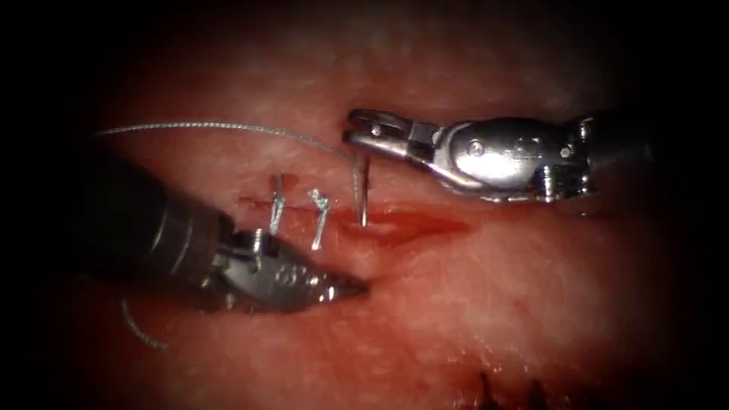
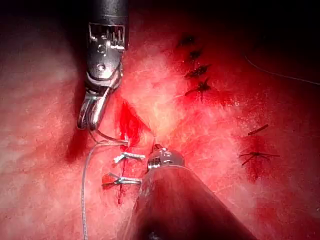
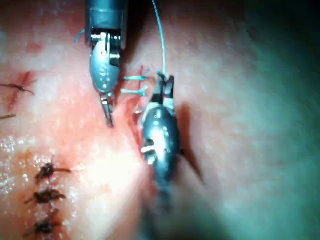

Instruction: Wound Closure

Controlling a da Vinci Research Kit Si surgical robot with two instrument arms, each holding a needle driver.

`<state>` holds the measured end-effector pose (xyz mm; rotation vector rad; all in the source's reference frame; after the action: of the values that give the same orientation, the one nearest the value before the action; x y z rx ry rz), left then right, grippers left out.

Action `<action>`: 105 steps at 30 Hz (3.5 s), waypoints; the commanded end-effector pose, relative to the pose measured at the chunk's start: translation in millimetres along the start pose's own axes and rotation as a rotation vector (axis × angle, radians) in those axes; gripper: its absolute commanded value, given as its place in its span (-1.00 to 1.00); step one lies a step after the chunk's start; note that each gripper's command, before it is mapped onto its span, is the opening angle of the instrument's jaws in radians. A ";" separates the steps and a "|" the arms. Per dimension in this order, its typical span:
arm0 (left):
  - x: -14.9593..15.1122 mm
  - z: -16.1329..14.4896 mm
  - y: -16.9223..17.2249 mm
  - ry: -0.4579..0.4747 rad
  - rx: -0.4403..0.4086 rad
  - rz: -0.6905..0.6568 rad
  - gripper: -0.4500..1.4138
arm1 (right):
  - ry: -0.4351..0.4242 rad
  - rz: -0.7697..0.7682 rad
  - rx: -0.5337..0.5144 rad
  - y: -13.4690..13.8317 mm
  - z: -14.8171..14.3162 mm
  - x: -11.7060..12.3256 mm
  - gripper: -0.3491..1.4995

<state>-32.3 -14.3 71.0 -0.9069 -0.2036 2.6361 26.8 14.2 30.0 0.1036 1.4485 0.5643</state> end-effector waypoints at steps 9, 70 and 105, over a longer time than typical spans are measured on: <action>-0.5 0.1 0.9 -0.005 -0.001 -0.008 -1.00 | -0.156 0.283 0.085 -2.6 0.3 -3.5 -1.00; 5.2 -2.8 4.2 0.247 0.010 0.307 -1.00 | -0.138 0.258 0.022 -0.4 -7.7 -4.9 0.45; 11.4 -13.9 8.9 0.506 -0.556 -0.458 -1.00 | -0.104 0.009 0.317 -8.1 -7.5 -3.5 0.33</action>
<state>-34.2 -16.8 50.8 -1.4598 -0.9083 1.8758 21.2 4.6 28.5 0.3743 1.4239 0.3111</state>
